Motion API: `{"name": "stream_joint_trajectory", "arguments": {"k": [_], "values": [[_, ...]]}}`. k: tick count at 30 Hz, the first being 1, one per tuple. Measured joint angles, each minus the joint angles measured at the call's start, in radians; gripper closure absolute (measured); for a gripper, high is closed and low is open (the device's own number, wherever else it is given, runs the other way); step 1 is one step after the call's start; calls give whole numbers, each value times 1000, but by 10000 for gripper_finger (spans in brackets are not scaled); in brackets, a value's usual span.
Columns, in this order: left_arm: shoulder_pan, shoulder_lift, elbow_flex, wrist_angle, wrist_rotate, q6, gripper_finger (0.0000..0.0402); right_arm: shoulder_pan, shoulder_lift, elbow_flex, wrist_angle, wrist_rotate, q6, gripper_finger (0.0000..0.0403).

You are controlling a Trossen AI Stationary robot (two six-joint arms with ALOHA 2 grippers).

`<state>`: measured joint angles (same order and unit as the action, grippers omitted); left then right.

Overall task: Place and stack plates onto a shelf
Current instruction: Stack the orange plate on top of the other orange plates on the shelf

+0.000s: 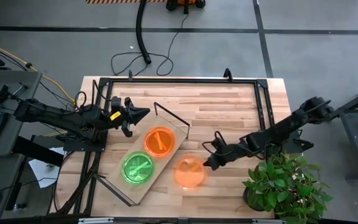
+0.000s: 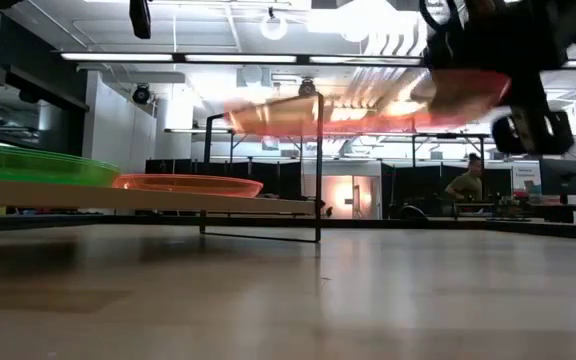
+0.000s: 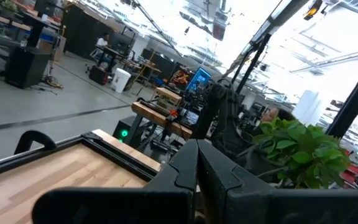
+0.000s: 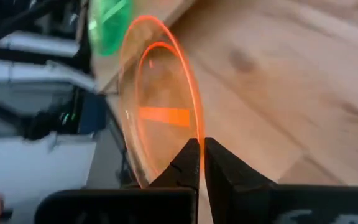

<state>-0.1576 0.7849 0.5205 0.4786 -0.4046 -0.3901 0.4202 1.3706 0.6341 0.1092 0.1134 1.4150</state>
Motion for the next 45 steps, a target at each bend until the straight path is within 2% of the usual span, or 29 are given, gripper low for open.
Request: {"name": "stream_joint_trajectory", "arguments": {"k": [6, 10, 16, 20, 26, 32, 37, 41, 45], "values": [[0, 0, 0, 3, 0, 1, 401, -24, 4, 90, -3, -11, -70, 403], [0, 0, 0, 7, 0, 2, 402, -72, 54, 155, 2, 118, -54, 403], [0, 0, 0, 37, 1, 31, 402, -124, 212, 295, -3, 299, -10, 403], [0, 0, 0, 59, 5, 34, 402, -165, 318, 388, -18, 366, 24, 403], [0, -4, 0, 65, 41, 35, 402, -209, 415, 470, -65, 376, 64, 403], [0, -9, 0, 67, 61, 34, 402, -211, 419, 480, -69, 385, 65, 403], [0, -12, 0, 68, 61, 37, 402, -223, 419, 480, -56, 337, 43, 398], [0, -12, 0, 68, 61, 53, 401, -235, 419, 480, -5, 319, -5, 362], [0, -12, 0, 68, 62, 52, 402, -244, 419, 480, 31, 308, -38, 297]]}}
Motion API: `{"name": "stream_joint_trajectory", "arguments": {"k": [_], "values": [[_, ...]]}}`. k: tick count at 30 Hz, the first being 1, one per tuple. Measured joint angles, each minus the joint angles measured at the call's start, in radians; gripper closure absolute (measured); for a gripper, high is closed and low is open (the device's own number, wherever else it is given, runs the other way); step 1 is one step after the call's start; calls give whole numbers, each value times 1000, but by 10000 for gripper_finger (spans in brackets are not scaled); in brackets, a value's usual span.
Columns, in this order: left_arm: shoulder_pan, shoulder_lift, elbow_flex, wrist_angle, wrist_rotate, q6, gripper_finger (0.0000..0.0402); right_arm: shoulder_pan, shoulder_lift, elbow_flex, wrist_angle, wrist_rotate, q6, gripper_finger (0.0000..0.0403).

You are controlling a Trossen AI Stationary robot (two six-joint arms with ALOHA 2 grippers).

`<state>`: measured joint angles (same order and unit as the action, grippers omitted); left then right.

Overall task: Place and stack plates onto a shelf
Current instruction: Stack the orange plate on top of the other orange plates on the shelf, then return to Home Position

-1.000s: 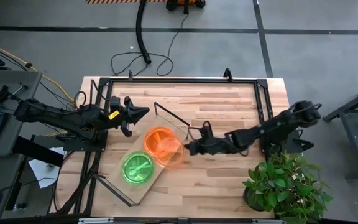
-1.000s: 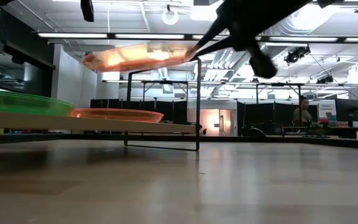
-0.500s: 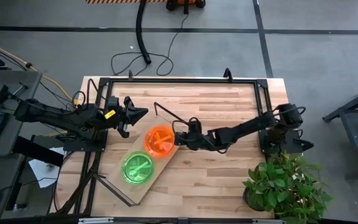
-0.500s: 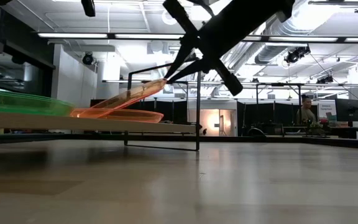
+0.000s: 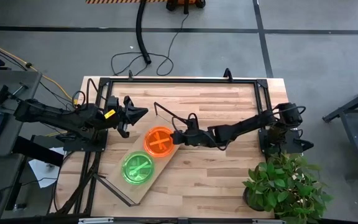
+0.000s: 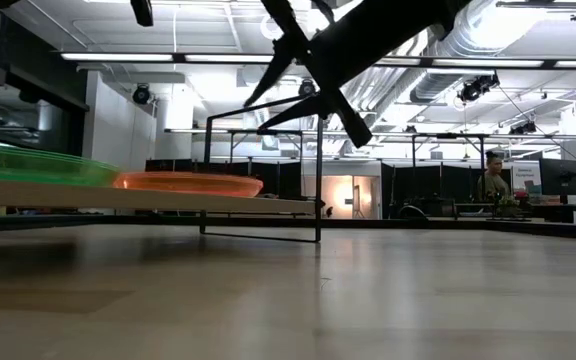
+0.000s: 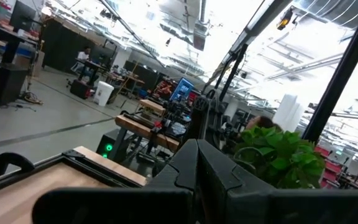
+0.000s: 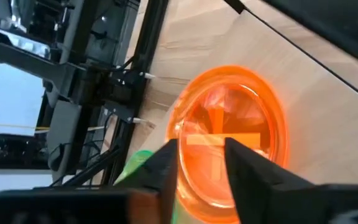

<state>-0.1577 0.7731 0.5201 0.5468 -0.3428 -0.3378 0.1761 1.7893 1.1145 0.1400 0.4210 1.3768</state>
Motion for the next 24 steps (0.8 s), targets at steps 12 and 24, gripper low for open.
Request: {"name": "stream_joint_trajectory", "arguments": {"k": [12, 24], "values": [[0, -20, 0, -6, 21, 0, 401, -4, -164, -1, -177, -195, -291, 208], [0, -34, 0, -3, 178, 81, 401, 9, -425, -1, -382, -134, -471, 234]]}}
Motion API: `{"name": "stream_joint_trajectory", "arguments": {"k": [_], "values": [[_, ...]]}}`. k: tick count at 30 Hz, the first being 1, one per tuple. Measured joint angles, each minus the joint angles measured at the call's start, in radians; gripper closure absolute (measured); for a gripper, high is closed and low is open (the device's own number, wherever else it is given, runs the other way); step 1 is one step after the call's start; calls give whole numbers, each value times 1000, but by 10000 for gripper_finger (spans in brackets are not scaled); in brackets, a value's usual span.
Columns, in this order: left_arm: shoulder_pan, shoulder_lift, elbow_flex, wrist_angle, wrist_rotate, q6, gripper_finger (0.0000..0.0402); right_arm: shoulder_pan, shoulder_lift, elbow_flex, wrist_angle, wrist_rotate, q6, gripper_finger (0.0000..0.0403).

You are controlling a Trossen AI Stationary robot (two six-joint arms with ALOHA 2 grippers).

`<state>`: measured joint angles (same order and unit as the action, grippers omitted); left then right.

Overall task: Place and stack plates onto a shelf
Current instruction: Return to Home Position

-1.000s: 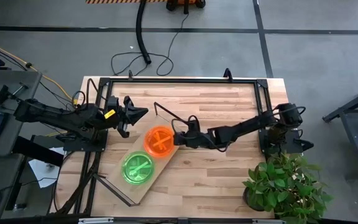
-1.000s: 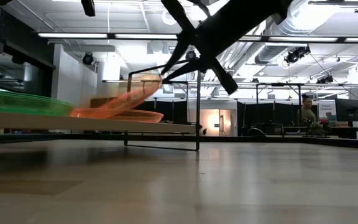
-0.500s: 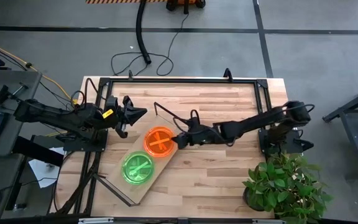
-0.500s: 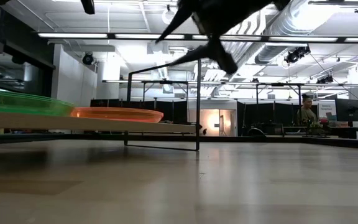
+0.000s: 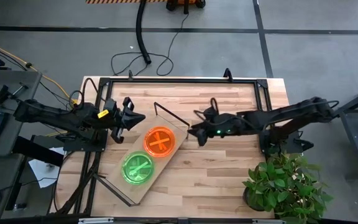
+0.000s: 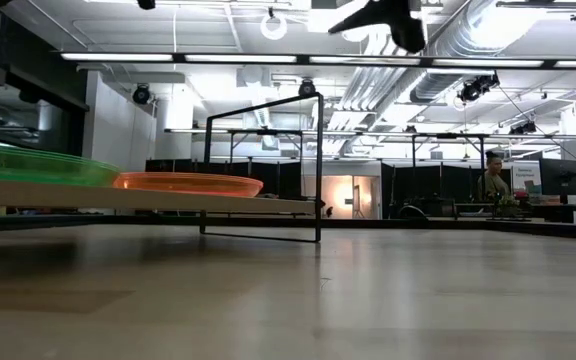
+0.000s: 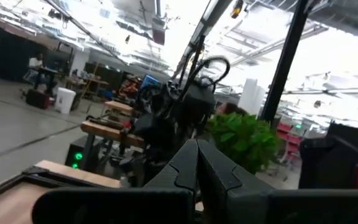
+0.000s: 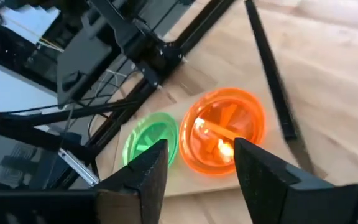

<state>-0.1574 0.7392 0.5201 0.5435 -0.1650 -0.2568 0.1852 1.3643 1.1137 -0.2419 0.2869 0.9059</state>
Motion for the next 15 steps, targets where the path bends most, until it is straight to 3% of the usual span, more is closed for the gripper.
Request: {"name": "stream_joint_trajectory", "arguments": {"k": [7, 15], "values": [[16, -68, 0, -86, 2, 15, 401, -18, -134, 0, -153, 19, -103, 275], [47, -152, 0, -225, -110, -4, 401, -23, -297, 0, -382, 9, -246, 358]]}}
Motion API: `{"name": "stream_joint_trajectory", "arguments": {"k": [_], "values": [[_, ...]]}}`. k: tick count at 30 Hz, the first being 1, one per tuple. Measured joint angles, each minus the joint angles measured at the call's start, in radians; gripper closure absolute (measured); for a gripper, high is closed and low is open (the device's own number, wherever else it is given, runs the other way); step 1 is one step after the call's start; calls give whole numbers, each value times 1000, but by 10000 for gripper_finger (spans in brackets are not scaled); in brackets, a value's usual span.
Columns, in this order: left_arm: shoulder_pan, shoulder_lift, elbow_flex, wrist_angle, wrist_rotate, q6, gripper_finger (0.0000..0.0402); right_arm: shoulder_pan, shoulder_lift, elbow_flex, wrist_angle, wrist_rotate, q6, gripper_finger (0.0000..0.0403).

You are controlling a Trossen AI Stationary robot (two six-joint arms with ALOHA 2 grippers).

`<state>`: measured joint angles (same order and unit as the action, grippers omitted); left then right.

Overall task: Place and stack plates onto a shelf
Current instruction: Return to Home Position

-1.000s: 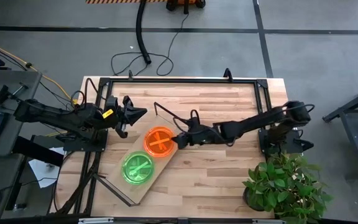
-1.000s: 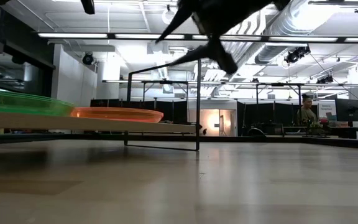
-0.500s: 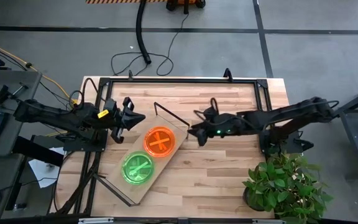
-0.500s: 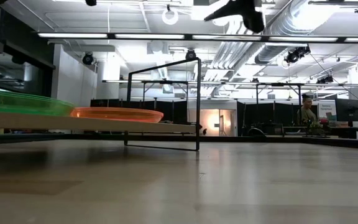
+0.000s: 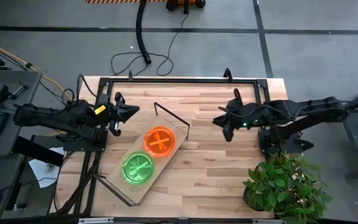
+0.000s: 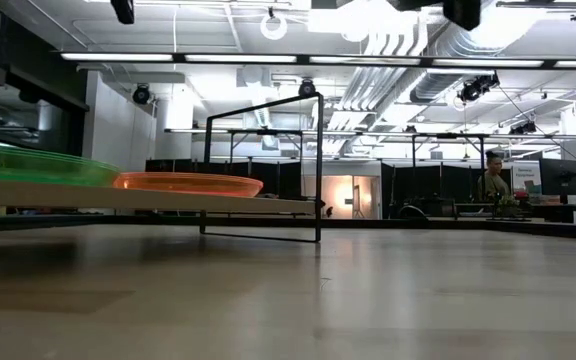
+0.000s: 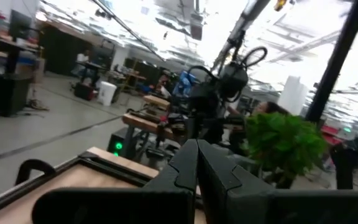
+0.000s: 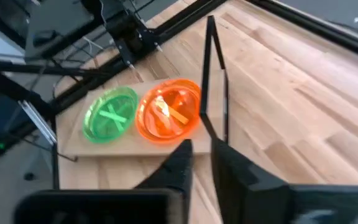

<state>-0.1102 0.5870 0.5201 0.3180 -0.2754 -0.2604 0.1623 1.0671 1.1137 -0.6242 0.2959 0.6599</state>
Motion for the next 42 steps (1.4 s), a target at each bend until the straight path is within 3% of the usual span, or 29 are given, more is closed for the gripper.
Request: {"name": "stream_joint_trajectory", "arguments": {"k": [3, 10, 20, 29, 34, 42], "values": [[0, -4, 0, 0, -14, 1, 401, 0, -36, 0, -59, -7, -51, 395], [0, -4, 0, -10, -22, 51, 402, -1, -82, -34, -86, -43, -56, 400], [0, -97, 0, -160, 52, 84, 401, -1, -187, -324, 216, -106, 94, 402], [0, -225, -3, -306, 81, 175, 401, -1, -192, -362, 449, -80, -6, 402], [0, -316, -96, -252, 137, 185, 401, -1, -193, -362, 482, -63, -1, 402], [1, -512, -248, -195, 144, 180, 401, -1, -193, -362, 487, -63, 79, 402]]}}
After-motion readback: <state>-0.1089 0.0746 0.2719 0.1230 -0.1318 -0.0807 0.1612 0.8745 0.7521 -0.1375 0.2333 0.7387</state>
